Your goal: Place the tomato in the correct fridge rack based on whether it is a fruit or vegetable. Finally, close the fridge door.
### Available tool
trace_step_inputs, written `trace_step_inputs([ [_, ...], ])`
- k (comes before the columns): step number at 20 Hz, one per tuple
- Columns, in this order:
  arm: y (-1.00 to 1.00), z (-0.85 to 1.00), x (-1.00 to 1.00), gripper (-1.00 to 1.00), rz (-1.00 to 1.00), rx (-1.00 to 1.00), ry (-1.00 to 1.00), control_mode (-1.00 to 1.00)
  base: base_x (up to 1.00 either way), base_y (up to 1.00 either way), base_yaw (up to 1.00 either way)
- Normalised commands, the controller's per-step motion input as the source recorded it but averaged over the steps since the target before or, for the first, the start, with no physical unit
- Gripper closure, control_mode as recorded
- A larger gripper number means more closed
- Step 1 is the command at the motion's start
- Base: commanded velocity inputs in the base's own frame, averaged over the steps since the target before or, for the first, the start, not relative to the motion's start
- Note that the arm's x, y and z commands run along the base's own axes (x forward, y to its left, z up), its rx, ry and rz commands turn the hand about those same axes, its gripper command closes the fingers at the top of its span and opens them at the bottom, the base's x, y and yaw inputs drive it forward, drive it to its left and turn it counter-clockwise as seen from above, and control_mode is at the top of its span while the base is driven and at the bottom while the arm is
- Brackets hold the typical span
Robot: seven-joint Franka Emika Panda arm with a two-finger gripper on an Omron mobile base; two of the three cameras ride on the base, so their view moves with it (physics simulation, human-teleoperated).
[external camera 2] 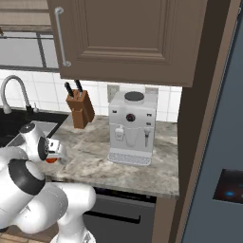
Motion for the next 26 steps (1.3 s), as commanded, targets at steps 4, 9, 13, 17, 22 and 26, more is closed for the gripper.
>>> trace_step_inputs([
  [4,0.1,-0.17,0.13,-1.0,0.0,0.0,0.0,-1.0,0.0,0.0,0.0],
  [9,0.09,-0.17,0.14,-1.0,0.0,0.0,0.0,-1.0,0.0,0.0,0.0],
  [13,0.0,-0.25,0.02,-1.0,0.0,0.0,0.0,-1.0,0.0,0.0,0.0],
  [17,0.0,-0.27,0.0,1.0,0.0,0.0,0.0,-1.0,0.0,0.0,0.0],
  [22,0.0,-0.29,-0.02,1.0,-0.03,0.0,0.0,-1.0,0.0,0.0,0.0],
  [26,0.0,-0.16,-0.01,1.0,-0.03,0.0,0.0,-1.0,0.0,0.0,0.0],
])
